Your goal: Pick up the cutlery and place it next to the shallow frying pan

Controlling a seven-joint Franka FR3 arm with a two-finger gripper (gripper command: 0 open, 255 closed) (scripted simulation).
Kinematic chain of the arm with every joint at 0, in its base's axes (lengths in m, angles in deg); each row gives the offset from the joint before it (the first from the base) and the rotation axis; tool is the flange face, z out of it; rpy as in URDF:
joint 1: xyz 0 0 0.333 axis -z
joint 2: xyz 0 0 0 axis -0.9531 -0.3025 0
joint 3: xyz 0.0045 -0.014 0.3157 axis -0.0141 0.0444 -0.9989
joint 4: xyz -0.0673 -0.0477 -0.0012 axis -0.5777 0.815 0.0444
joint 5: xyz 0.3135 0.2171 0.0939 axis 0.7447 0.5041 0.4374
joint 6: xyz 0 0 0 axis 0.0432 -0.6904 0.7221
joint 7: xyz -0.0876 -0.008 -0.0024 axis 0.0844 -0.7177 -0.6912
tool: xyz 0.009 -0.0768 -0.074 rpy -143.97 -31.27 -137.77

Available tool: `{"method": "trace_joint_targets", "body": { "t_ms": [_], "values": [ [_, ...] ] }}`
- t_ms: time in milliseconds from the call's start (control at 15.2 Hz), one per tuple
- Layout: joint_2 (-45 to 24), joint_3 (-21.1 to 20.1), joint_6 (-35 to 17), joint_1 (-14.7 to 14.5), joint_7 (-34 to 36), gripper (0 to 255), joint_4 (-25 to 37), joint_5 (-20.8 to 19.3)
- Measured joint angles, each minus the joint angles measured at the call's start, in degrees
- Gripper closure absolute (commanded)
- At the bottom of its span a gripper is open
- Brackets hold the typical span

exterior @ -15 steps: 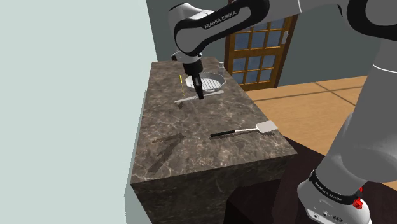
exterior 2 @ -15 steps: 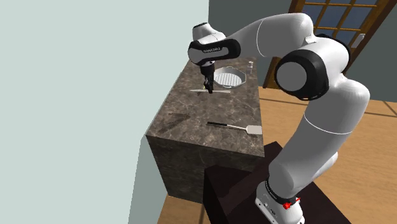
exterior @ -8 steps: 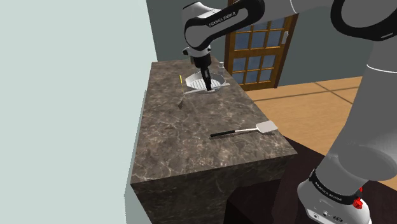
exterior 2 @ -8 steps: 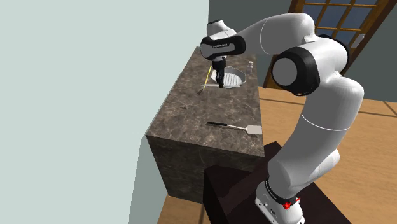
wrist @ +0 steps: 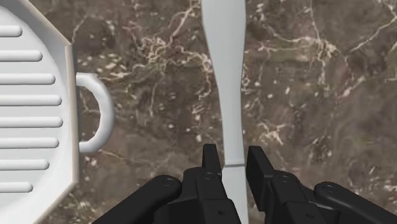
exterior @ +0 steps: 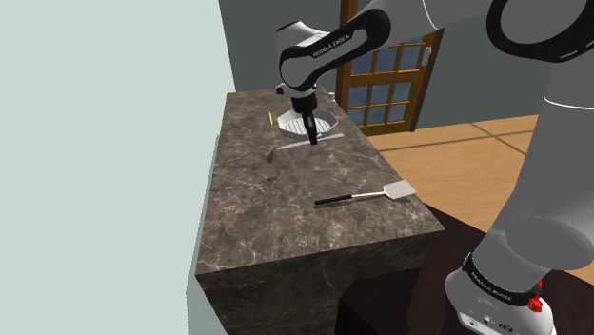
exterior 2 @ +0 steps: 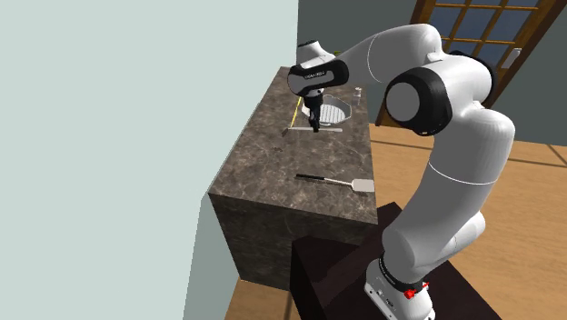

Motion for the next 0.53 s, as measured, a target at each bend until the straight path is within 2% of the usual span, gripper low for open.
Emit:
{"method": "trace_joint_targets", "body": {
  "t_ms": [528],
  "values": [
    [-2.42, 0.13, -5.63, 0.03, 0.96, 255, -3.28, -0.56]
  ]
}}
